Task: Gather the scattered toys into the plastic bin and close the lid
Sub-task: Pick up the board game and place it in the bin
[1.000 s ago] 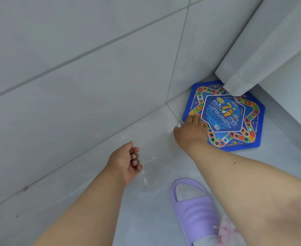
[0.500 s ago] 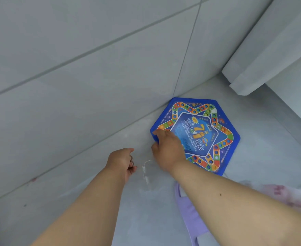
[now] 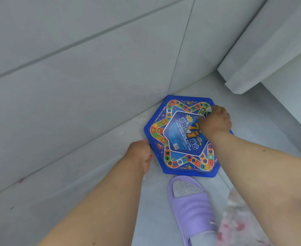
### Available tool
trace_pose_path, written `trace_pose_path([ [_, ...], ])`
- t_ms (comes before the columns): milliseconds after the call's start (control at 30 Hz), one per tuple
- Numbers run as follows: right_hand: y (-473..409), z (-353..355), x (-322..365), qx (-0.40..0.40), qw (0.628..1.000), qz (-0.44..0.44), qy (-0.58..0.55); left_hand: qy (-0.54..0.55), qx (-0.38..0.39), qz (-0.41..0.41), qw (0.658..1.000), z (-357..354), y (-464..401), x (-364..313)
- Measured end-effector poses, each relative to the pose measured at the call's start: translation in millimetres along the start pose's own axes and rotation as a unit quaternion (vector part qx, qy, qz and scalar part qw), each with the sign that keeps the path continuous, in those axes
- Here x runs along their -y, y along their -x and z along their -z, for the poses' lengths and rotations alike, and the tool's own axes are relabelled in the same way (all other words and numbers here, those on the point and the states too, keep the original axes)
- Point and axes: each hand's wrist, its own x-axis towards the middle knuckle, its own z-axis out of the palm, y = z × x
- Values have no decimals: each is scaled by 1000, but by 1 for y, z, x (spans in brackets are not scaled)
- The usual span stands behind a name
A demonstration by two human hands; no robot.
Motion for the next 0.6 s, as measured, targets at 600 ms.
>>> trace_pose_path([
  [600,18,13,-3,136,977,-151,-66,-4,-81,-23,996,45,10,-12],
])
